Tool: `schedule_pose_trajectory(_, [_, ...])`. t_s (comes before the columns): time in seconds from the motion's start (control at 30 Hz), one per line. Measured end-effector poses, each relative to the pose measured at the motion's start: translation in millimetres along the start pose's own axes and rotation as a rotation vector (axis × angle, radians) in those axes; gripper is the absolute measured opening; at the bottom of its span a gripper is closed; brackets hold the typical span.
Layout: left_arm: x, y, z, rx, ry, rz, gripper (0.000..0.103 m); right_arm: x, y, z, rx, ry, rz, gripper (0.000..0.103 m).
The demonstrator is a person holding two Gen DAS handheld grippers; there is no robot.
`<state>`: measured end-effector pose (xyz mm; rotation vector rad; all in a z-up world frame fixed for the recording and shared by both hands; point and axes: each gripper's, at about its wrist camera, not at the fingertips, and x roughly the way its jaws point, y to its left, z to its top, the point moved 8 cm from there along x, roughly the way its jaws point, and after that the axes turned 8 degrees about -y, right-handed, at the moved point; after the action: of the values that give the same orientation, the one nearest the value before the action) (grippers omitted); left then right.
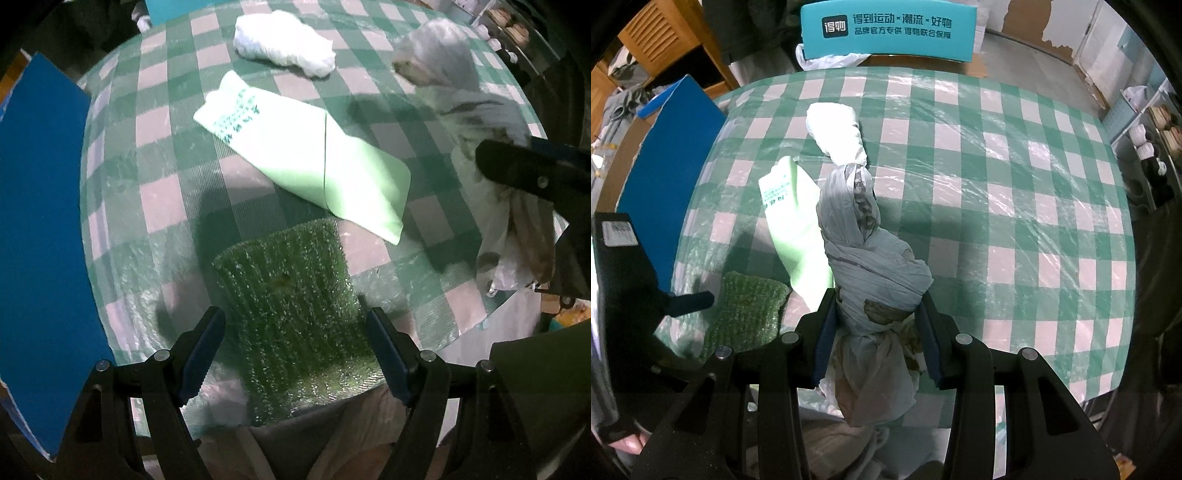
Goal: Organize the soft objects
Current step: 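Lift the grey sock bundle with right gripper while left gripper grasps the green glittery pad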
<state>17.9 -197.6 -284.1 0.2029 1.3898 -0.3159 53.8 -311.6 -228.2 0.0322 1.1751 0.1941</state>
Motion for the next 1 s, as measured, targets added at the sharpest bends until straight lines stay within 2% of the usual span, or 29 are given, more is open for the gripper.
schedule_pose_trajectory(0.1, [10,2,-3,-0.026,0.021,-0.020,0.079,0,0,1,0.001,-0.002,0.001,0.041])
schedule_pose_trajectory(0.2, [9,1,-2,-0.020,0.002,-0.015,0.068,0,0,0,0.002,-0.002,0.002,0.041])
schedule_pose_trajectory(0.3, [6,-6,-3,-0.007,-0.009,-0.029,0.053,0,0,0,0.002,-0.003,0.001,0.041])
schedule_pose_trajectory(0.37, [6,-8,-4,0.003,-0.011,-0.043,0.037,-1,0,1,0.003,-0.004,0.002,0.041])
schedule_pose_trajectory(0.47, [2,-11,-3,0.015,-0.016,-0.041,0.025,-2,0,2,0.004,-0.006,0.002,0.041])
schedule_pose_trajectory(0.67, [-5,-16,-2,0.032,-0.041,-0.028,0.021,-6,1,4,0.002,-0.015,0.002,0.041])
schedule_pose_trajectory(1.0, [-31,-1,7,0.015,-0.114,-0.007,0.021,-18,4,10,-0.023,-0.050,-0.008,0.041])
